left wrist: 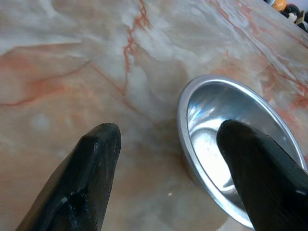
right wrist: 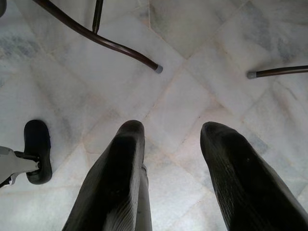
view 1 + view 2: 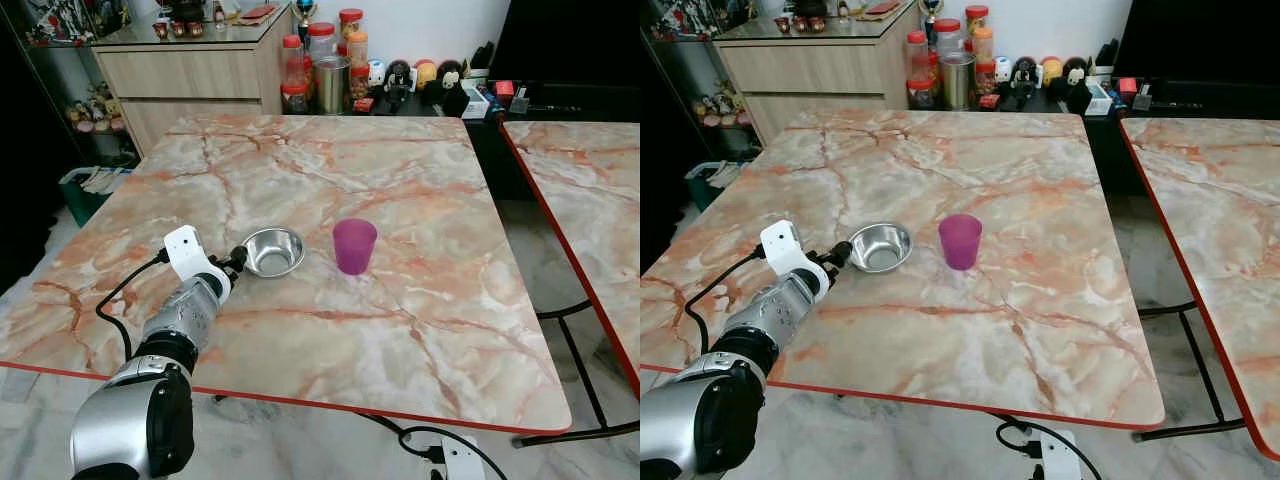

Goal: Setting the table

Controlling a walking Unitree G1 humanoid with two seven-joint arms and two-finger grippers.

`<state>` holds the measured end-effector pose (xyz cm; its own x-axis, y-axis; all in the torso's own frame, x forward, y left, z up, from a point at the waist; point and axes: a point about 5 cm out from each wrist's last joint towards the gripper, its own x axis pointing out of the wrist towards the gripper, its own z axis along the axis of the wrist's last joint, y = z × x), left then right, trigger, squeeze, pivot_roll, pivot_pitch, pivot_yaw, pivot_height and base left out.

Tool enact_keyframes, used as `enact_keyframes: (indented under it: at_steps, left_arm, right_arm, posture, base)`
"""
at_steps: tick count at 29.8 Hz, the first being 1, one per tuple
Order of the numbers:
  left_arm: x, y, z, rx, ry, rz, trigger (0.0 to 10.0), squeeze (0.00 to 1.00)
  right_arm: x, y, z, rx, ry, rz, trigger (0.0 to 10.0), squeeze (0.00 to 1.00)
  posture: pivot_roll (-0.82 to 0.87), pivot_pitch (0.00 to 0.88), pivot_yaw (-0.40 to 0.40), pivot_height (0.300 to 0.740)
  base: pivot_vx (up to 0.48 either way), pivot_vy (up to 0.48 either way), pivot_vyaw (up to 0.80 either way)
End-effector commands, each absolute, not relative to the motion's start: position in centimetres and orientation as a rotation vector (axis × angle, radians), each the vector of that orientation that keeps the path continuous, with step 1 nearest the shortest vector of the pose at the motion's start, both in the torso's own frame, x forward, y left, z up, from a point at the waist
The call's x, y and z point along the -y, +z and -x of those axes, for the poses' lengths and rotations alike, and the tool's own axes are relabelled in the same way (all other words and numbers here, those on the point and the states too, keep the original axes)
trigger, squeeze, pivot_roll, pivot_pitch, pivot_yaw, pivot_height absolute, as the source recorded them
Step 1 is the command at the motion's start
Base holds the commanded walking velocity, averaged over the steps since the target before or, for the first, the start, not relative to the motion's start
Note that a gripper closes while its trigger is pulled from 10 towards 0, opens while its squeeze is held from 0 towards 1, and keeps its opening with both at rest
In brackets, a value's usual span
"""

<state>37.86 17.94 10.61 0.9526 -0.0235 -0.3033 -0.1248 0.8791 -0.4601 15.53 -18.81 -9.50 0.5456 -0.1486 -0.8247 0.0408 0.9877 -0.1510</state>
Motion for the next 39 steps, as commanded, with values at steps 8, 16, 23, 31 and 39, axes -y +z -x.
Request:
enact_keyframes:
  at_steps: [8,16,23,31,39]
  left_arm:
    - [-16.9,10.5,-38.0,-0.342,0.011,0.515,10.0,0.0]
    - [-15.7,9.8,-37.7,-0.379,-0.022,0.509,10.0,0.0]
    - [-14.8,9.5,-37.6,-0.399,-0.04,0.509,10.0,0.0]
    - [-14.4,9.1,-37.4,-0.411,-0.043,0.511,0.8,0.0]
    - [-14.3,8.9,-37.2,-0.413,-0.035,0.517,0.0,0.0]
  right_arm:
    - [18.7,-9.5,-15.5,-0.983,-0.124,0.104,10.0,0.0]
    - [18.8,-9.5,-15.4,-0.986,-0.123,0.104,10.0,0.0]
    - [18.7,-9.5,-15.5,-0.981,-0.127,0.101,10.0,0.0]
    - [18.6,-9.6,-15.3,-0.99,-0.124,0.098,10.0,0.0]
    - [18.4,-9.6,-15.5,-0.986,-0.119,0.101,10.0,0.0]
  posture:
    - [0.02,0.0,0.063,0.74]
    - [0.01,0.0,0.069,0.74]
    - [0.01,0.0,0.069,0.74]
    - [0.01,0.0,0.072,0.74]
    - [0.01,0.0,0.075,0.74]
  base:
    - [0.0,0.0,0.0]
    - [0.0,0.0,0.0]
    - [0.0,0.0,0.0]
    - [0.0,0.0,0.0]
    - [0.0,0.0,0.0]
